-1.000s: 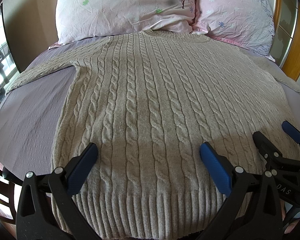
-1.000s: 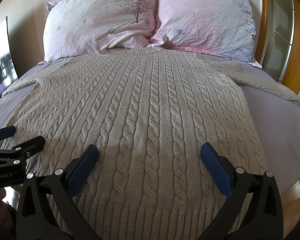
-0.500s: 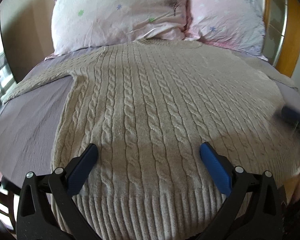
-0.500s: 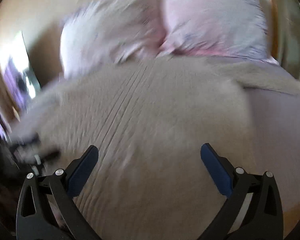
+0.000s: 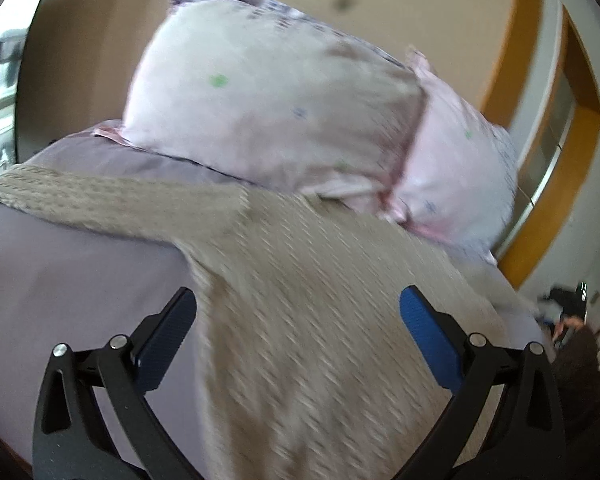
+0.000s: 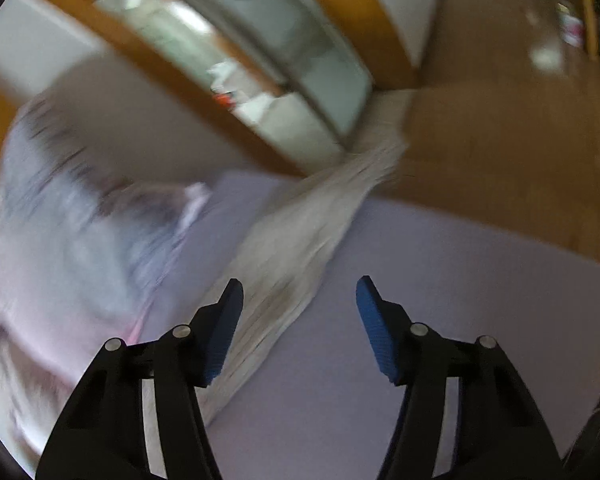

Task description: Fold small clothes

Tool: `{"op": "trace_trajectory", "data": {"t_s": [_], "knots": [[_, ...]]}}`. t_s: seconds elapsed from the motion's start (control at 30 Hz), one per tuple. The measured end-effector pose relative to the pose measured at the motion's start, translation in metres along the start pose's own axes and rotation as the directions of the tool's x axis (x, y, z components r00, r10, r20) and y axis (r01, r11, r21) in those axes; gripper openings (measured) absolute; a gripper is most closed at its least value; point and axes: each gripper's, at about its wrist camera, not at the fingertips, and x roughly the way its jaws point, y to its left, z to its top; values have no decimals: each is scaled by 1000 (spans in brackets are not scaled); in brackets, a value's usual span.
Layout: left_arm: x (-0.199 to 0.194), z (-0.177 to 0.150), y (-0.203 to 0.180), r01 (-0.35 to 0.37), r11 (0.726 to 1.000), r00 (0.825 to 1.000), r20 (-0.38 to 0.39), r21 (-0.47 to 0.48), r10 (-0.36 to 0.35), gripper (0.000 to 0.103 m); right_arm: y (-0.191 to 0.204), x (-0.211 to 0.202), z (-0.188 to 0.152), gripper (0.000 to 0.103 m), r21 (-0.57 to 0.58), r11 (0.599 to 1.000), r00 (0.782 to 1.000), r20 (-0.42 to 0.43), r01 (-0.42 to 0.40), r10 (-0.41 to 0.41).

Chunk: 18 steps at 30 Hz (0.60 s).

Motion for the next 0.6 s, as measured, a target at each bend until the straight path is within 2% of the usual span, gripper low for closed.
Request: {"op": "trace_trajectory", "data": {"t_s": [0.07,0.13,0.17,0.2,0.23,0.3,0.4,0.5,0.57,0.6], "knots": [[4,14,19,6,999,1000,8,-42,-5,101,-8,21,12,61,57,998,1000,-8,11,-11],[6,23,38,1,997,1000,10,-82,-1,101,-4,31,20,61,57,998,1000,19,6,-7],[6,26,46,-9,995,1000,8,-96,10,101,-3,34,24,57,50,999,1000,26,2,-3],[7,28,51,-25,994,1000,7,-108,26,101,-2,40,26,31,43,999,1000,25,-3,2],[10,33,59,-42,992,999,8,-122,43,101,-2,47,27,11,38,999,1000,9,-15,15],[10,35,74,-41,987,999,22,-155,45,101,-3,50,26,10,49,999,1000,10,-12,12],[5,36,101,10,977,999,51,-214,1,101,39,24,8,10,-115,992,993,101,-42,54],[1,40,124,-46,970,995,80,-238,67,101,114,-10,-34,10,-351,926,978,100,-139,185],[-1,44,135,-85,960,989,98,-269,114,101,182,-36,-85,10,-514,818,947,35,-256,319],[-2,45,140,-94,954,987,102,-285,128,101,201,-43,-101,10,-551,781,934,4,-296,356]]}}
